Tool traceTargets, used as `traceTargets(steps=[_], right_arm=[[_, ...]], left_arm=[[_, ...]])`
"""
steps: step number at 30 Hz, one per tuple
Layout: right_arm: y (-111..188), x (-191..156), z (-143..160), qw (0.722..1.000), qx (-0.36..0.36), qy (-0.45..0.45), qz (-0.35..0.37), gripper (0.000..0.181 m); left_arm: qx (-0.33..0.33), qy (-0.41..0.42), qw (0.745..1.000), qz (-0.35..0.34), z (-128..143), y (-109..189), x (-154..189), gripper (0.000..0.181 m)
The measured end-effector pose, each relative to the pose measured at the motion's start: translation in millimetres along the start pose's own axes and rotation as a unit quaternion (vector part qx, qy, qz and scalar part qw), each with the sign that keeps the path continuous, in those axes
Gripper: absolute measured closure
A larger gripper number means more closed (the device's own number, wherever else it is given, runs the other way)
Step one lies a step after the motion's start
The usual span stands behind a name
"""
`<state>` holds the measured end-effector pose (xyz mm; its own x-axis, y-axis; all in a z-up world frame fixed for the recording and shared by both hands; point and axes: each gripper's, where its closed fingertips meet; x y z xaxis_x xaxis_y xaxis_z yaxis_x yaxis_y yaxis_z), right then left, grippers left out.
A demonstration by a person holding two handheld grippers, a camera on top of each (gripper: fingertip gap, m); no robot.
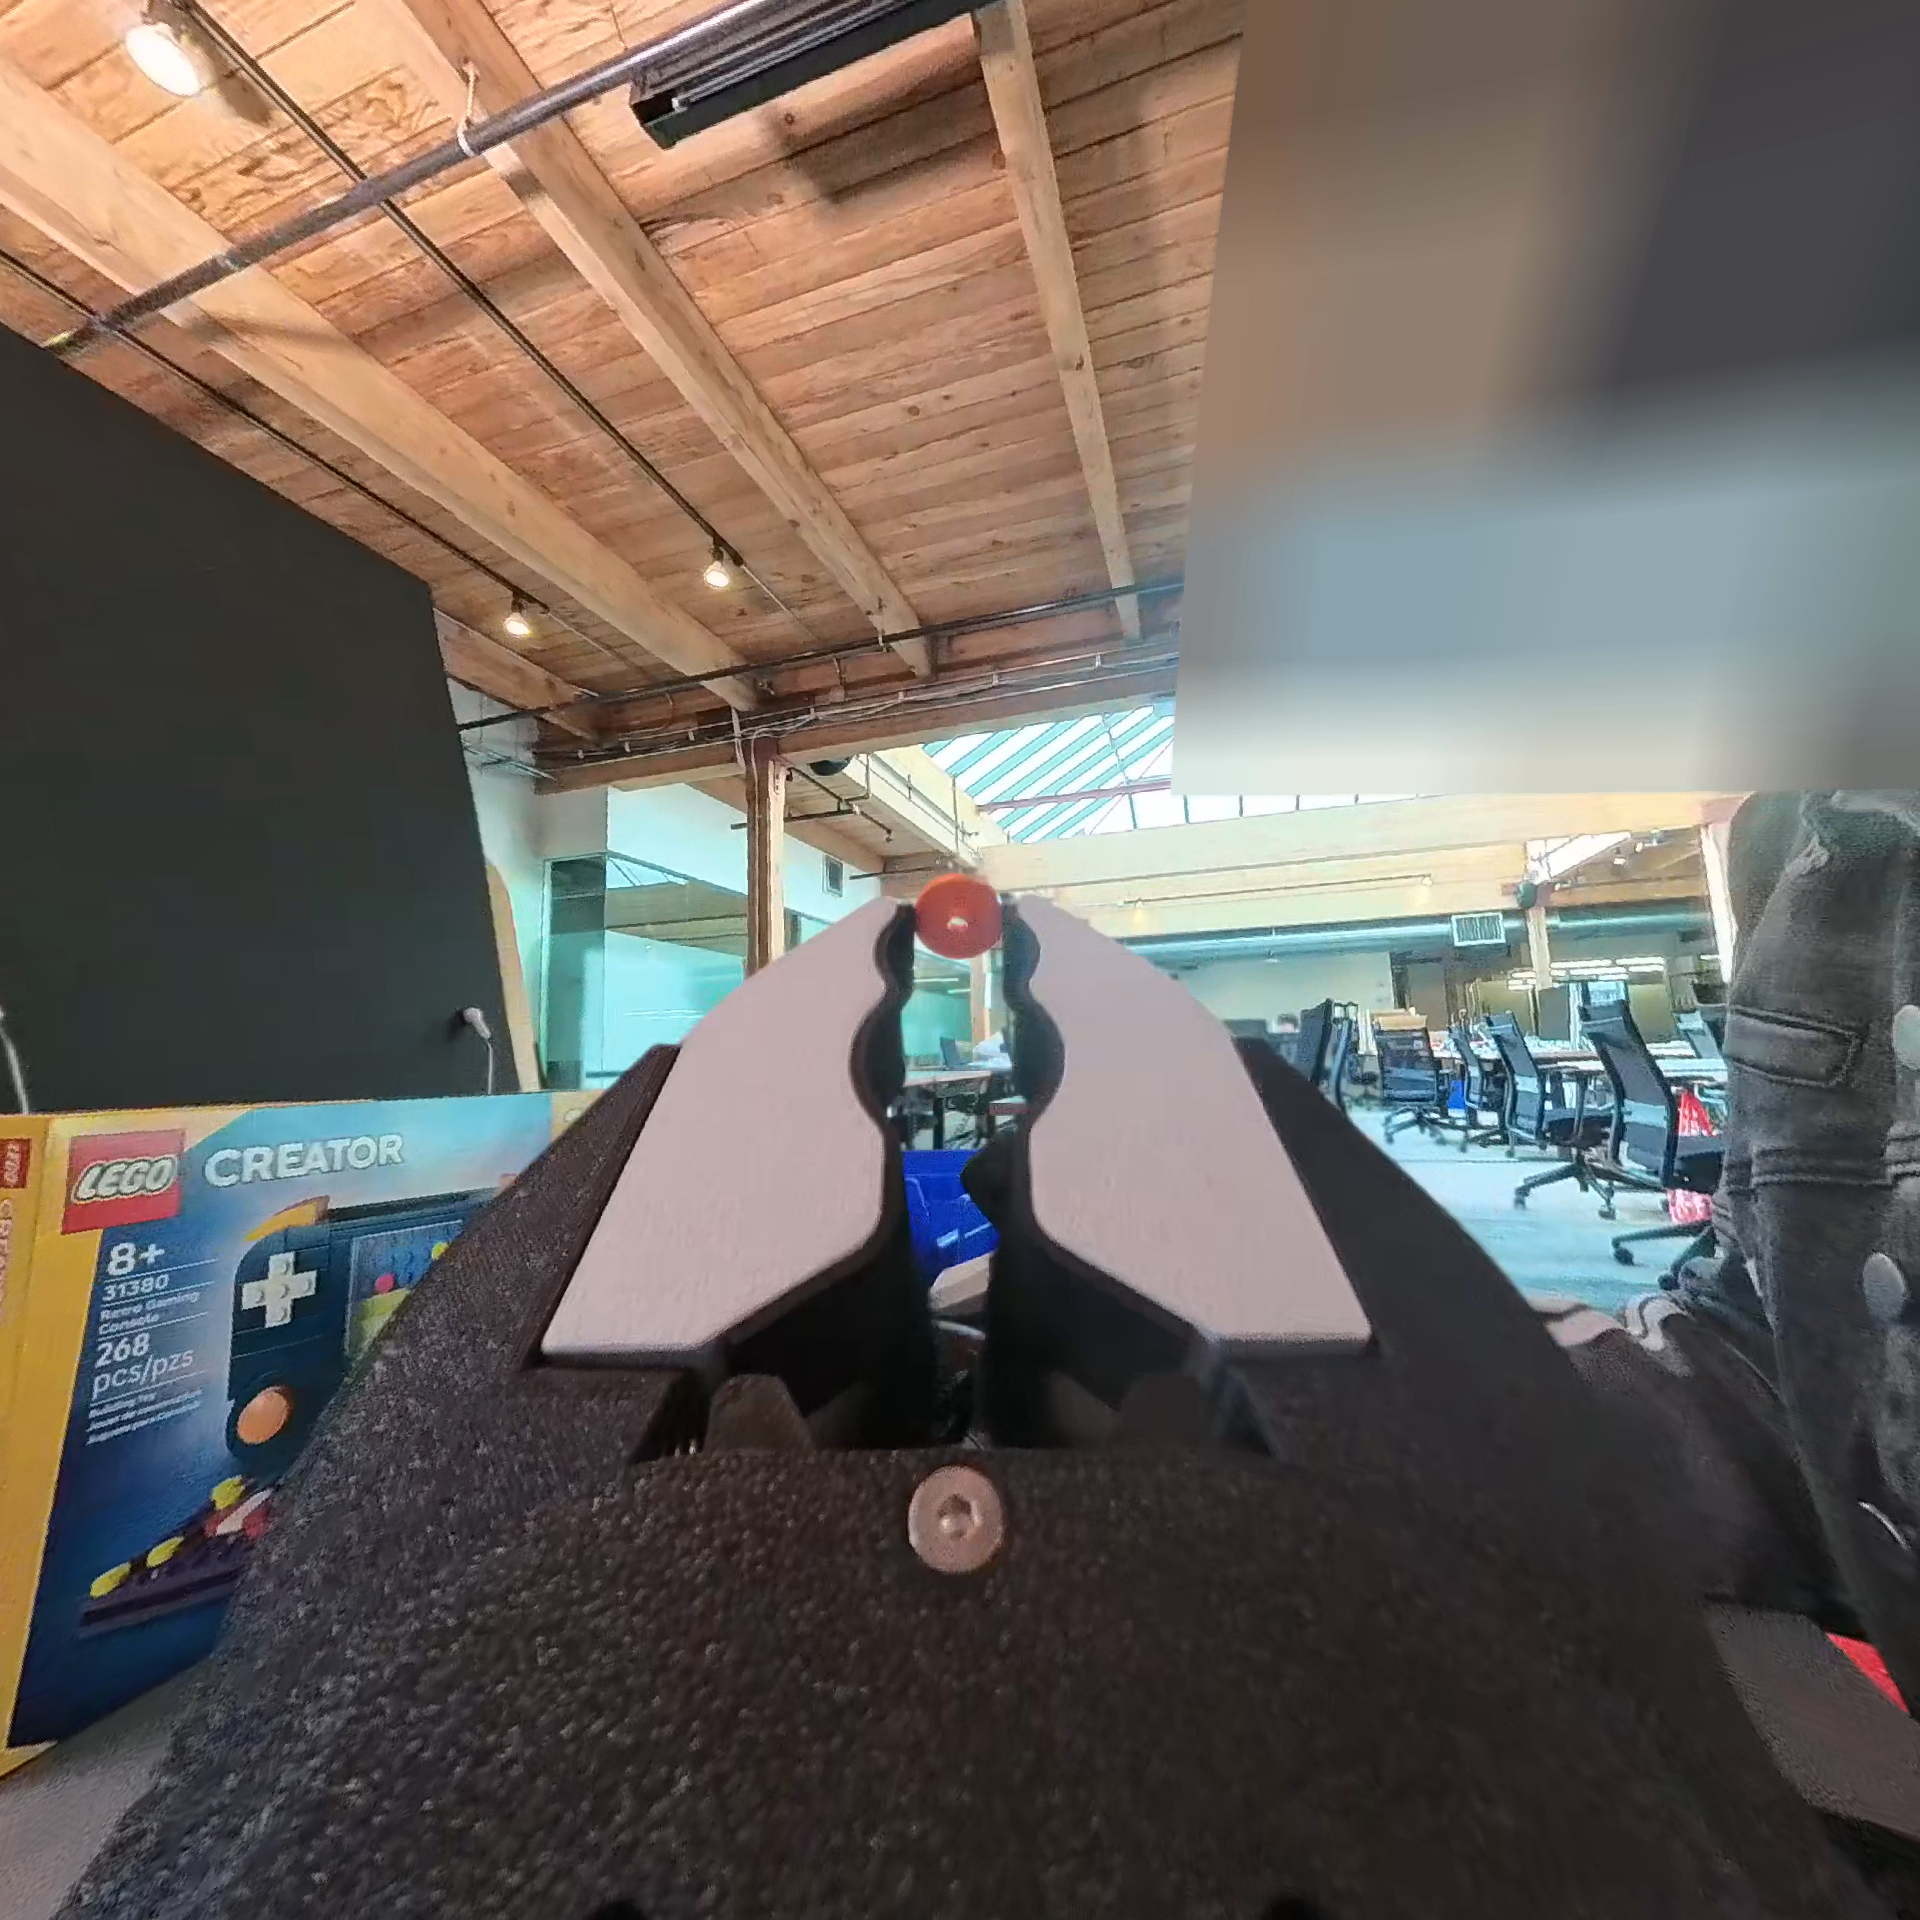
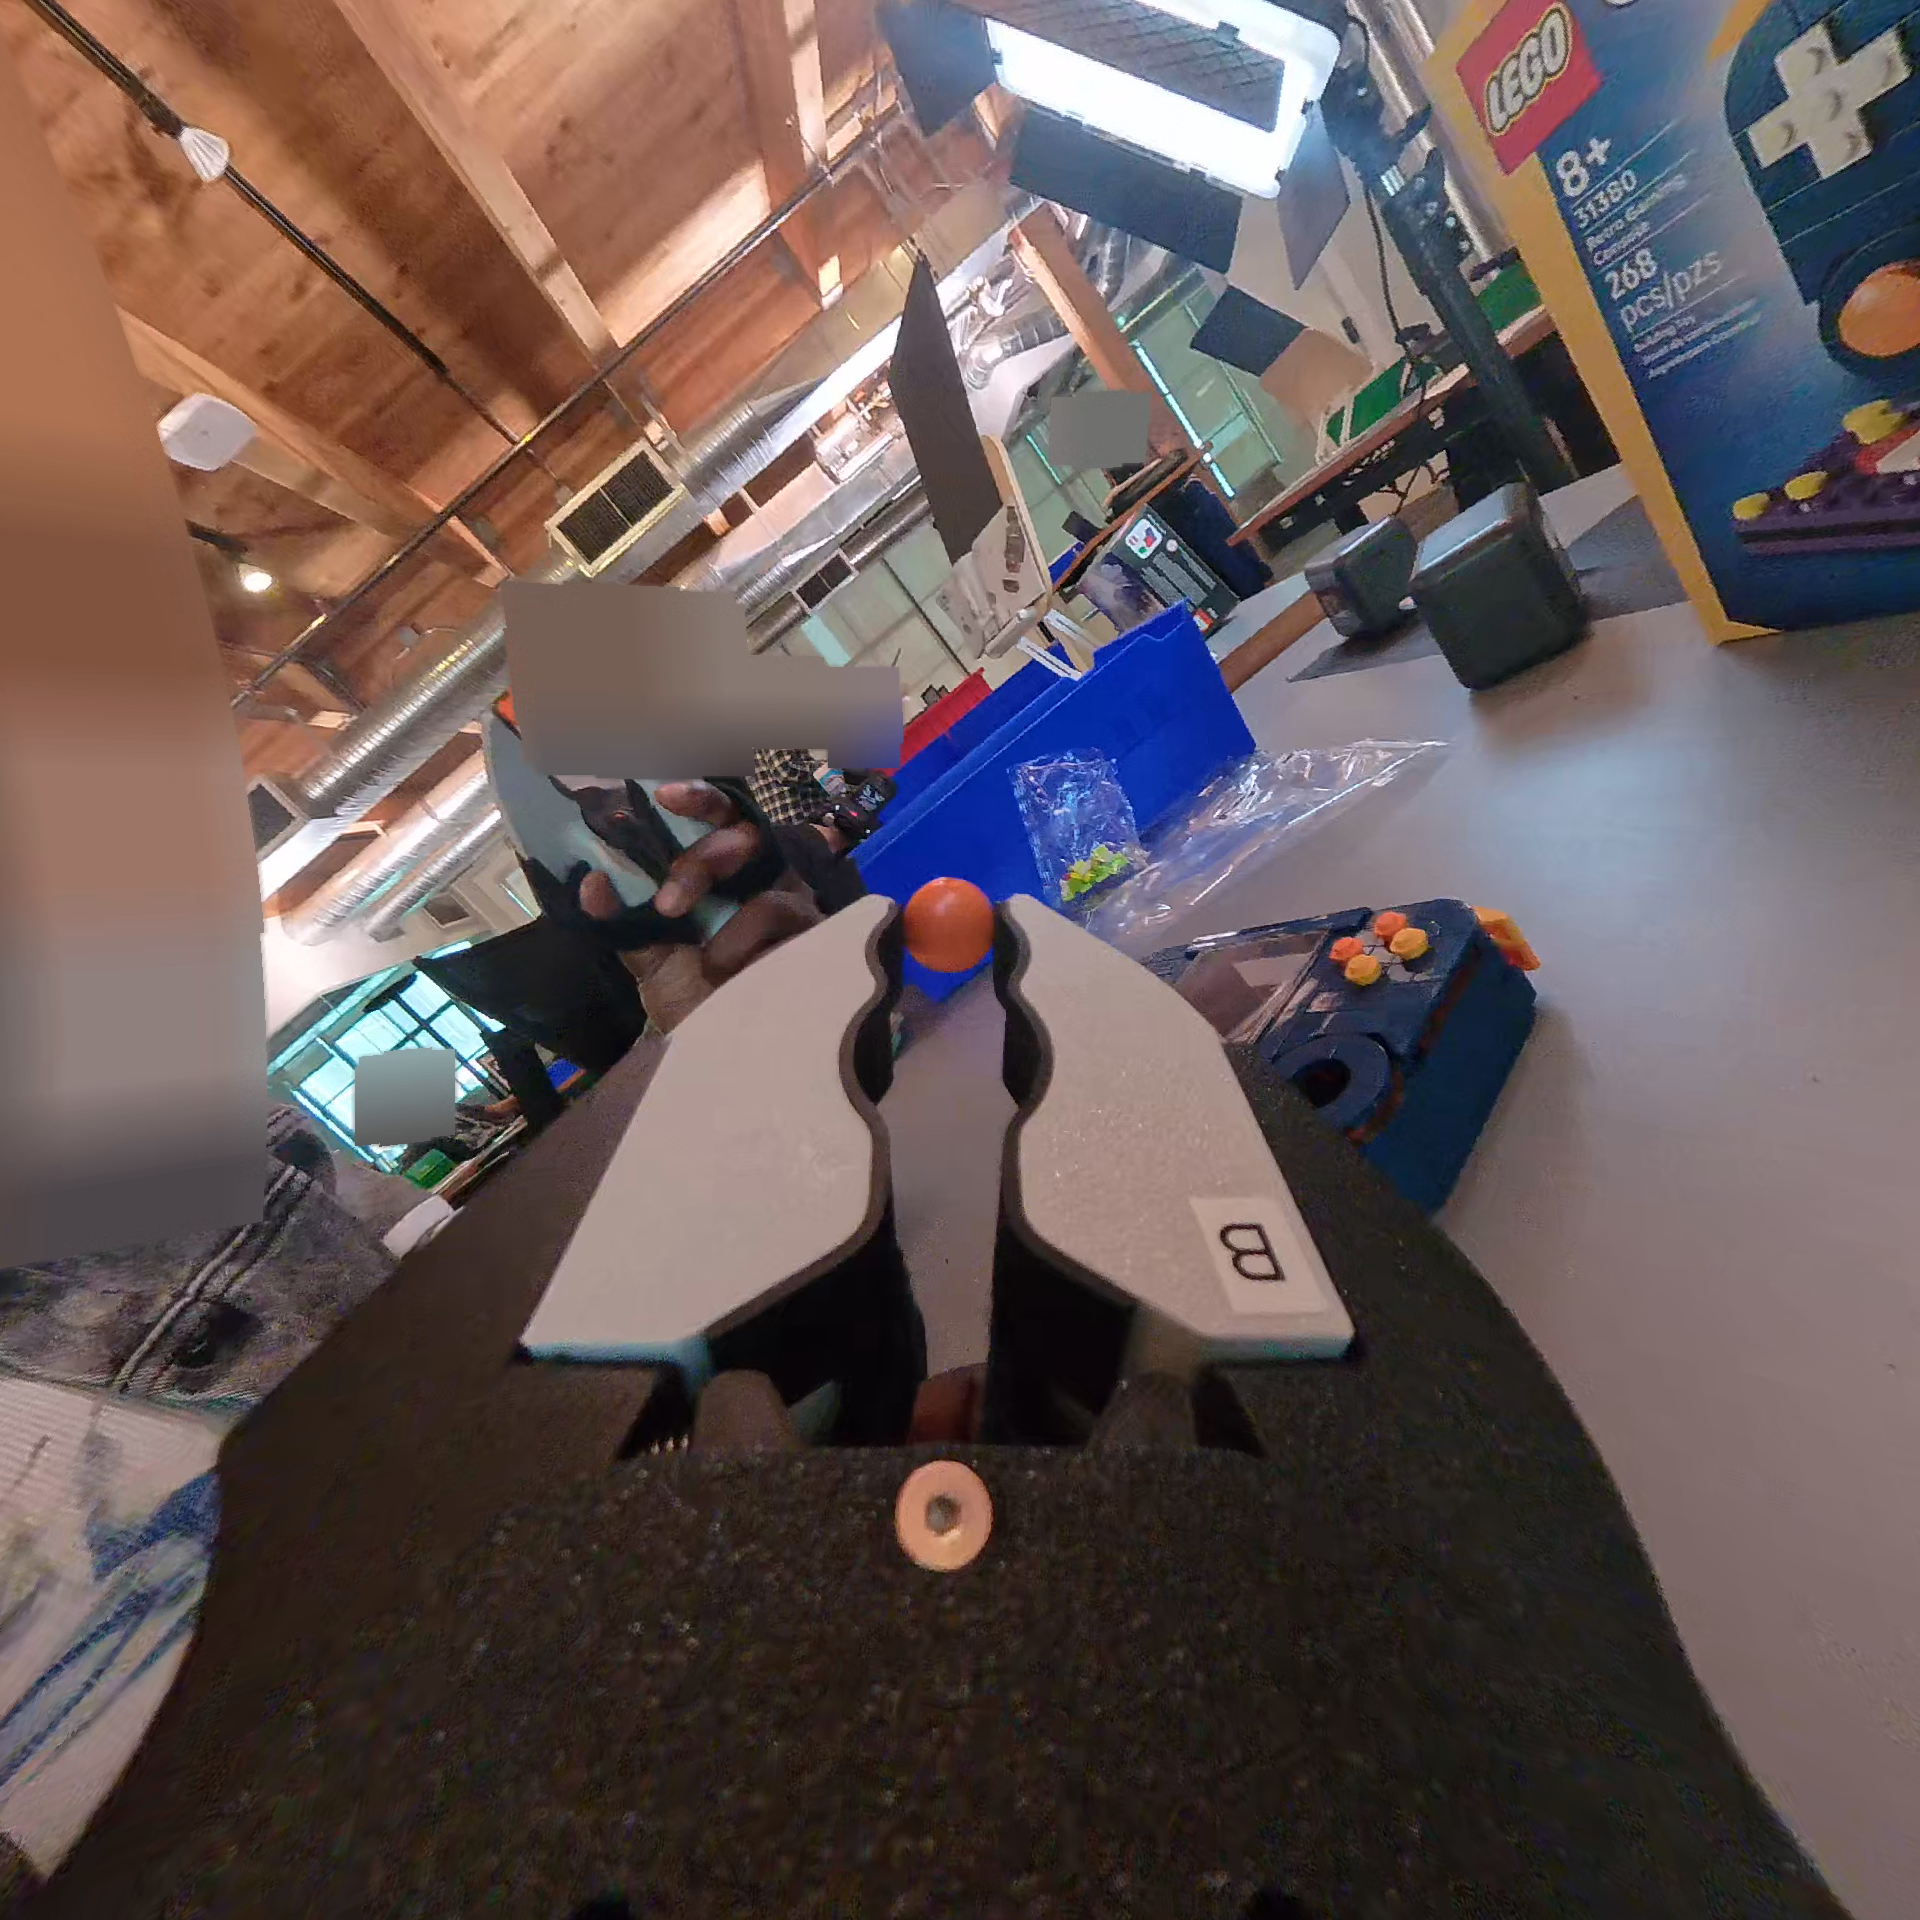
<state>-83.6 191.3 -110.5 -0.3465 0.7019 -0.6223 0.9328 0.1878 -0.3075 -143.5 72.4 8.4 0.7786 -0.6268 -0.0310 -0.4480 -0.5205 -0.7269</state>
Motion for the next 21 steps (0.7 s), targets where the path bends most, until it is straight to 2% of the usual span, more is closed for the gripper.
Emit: traceTargets(steps=[10,21], right_arm=[[2.3,4.6,-4.8,1.000,0.016,-0.017,0.012,0.165],[2.6,10.0,-2.8,0.999,0.013,-0.023,0.022,0.165]], left_arm=[[-0.042,-0.019,0.999,-0.005,15.0,1.5,-2.2,0.166],[-0.044,-0.021,0.999,-0.019,14.4,4.7,-8.8,0.166]])
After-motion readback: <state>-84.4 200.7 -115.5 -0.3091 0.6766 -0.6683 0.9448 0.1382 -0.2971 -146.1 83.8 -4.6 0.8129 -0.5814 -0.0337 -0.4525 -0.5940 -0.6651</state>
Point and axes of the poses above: each gripper's, where its closed fingertips meet, y back along the fingers, z out of its underside, x = y × z across the jaws, and after that the axes turned 6 degrees about x, right-handed
